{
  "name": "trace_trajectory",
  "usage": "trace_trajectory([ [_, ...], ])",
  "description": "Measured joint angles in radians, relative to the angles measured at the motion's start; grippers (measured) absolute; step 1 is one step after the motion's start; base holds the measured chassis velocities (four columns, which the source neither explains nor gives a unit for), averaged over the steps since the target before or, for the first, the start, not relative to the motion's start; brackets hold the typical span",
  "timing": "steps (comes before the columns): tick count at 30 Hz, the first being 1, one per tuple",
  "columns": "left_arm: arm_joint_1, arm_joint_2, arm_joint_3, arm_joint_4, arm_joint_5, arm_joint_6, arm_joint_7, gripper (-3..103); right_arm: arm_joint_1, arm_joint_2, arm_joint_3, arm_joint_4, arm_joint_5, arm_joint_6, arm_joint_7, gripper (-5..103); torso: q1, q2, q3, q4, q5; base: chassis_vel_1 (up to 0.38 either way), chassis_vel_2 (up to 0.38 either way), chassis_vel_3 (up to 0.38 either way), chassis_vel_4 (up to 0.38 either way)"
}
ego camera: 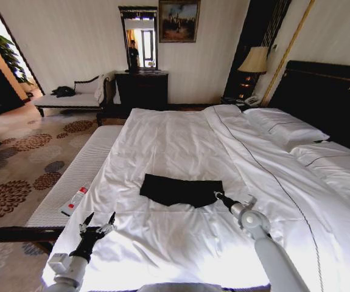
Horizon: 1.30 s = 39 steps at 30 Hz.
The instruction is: Fold the clothes on the bed.
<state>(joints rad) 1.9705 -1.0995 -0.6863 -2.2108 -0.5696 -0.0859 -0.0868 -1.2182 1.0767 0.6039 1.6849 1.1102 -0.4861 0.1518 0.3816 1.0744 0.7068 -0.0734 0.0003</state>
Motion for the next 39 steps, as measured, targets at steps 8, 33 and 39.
trace_trajectory([
  [8,0.0,0.0,0.0,0.0,0.0,0.0,0.0,100,-0.004,-0.073,0.02,-0.024,0.023,0.006,-0.007,7,0.0,0.0,0.0,0.0,-0.0002,0.0,0.0,0.0,0.0],
  [33,0.0,0.0,0.0,0.0,0.0,0.0,0.0,100,0.098,-0.031,-0.089,0.149,0.041,-0.002,0.091,7,0.0,0.0,0.0,0.0001,-0.0004,0.0,0.0,0.0,0.0],
  [39,0.0,0.0,0.0,0.0,0.0,0.0,0.0,100,0.146,-0.008,-0.155,0.19,0.059,-0.012,0.135,7,0.0,0.0,0.0,0.0001,-0.0004,0.0,0.0,0.0,0.0],
])
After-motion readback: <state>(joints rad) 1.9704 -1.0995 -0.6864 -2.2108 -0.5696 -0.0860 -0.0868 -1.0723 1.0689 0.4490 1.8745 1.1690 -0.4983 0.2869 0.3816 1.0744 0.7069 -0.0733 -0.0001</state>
